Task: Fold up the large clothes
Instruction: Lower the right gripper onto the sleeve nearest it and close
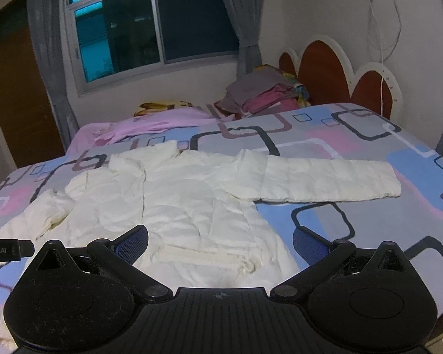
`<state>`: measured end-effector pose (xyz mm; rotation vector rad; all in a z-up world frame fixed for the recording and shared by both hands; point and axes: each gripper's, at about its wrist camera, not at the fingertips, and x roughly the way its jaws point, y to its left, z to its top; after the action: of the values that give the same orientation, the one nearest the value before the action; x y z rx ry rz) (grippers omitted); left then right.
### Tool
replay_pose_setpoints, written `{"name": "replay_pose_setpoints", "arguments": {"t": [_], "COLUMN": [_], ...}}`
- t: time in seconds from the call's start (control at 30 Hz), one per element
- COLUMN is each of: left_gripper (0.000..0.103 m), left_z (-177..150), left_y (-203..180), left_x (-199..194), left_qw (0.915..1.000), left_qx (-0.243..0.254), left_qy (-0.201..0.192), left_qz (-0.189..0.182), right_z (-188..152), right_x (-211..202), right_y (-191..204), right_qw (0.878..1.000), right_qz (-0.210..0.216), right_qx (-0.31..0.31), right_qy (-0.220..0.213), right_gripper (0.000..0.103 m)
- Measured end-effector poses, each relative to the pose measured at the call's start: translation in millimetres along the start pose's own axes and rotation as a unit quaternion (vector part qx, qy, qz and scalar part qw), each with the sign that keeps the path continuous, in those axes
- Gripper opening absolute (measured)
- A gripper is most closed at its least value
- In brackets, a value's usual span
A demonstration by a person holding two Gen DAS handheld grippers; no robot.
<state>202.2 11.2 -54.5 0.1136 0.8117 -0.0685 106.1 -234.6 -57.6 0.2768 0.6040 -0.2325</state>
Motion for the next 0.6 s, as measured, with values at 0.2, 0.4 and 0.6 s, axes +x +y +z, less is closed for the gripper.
{"name": "replay_pose_setpoints", "arguments": {"t": [0.2,0.4,0.6], "left_gripper": [0.103,0.103,0.103], "left_z": [25,48,59], "left_y": [5,7,-1], "left_x": [34,64,88], "left_qw": [0.9999,0.9996,0.9995], "left_qx": [0.011,0.020,0.019], "left_qy": [0.004,0.006,0.012], "left_qz": [-0.008,-0.018,-0.024], "right_z": [17,31,39], "right_x": [36,68,89], "right_y": [11,13,0], "right_qw": [1.000,0.999,0.998], "right_qz": [-0.018,-0.039,-0.053], "right_qx": [0.011,0.028,0.032], "right_qy": [0.003,0.006,0.012], "right_gripper": [0.103,0.103,0.103]}}
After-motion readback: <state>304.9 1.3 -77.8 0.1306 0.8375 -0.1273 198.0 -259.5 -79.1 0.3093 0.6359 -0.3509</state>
